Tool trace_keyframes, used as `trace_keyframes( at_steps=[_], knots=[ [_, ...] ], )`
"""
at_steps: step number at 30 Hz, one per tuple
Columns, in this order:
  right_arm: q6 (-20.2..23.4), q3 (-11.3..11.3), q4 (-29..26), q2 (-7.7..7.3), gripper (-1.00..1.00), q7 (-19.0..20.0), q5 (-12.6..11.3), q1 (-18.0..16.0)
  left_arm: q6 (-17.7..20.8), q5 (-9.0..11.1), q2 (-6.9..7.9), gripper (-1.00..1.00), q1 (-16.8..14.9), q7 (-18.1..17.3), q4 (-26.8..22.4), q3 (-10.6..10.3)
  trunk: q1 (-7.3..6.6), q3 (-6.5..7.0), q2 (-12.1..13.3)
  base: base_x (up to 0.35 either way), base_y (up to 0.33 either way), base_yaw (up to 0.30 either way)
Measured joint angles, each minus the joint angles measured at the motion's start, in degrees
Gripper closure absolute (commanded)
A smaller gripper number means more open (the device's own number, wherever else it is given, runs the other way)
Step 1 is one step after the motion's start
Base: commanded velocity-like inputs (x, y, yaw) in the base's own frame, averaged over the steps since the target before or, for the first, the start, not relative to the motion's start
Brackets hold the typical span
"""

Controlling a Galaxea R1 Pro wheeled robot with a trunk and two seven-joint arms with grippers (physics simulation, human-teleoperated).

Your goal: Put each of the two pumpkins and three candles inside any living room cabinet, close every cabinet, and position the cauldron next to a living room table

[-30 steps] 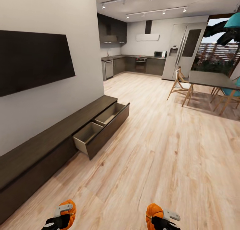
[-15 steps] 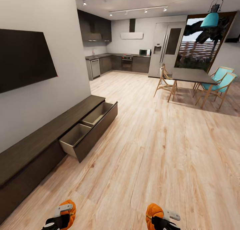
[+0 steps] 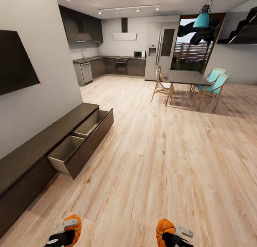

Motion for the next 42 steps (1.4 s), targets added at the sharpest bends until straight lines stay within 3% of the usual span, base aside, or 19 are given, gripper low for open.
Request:
trace_keyframes(
  at_steps=[26,42],
  knots=[
    [0.0,0.0,0.2,0.02,1.00,0.0,-0.4,0.0,0.0,0.0,0.00,1.00,0.0,0.0,0.0,0.0,-0.01,-1.12,0.0,0.014,0.000,-0.257],
    [-0.1,0.0,-0.2,0.36,1.00,0.1,-0.2,0.0,0.0,0.0,0.01,1.00,0.0,0.0,0.0,0.0,-0.03,-1.67,0.0,0.277,0.000,-0.098]
  ],
)
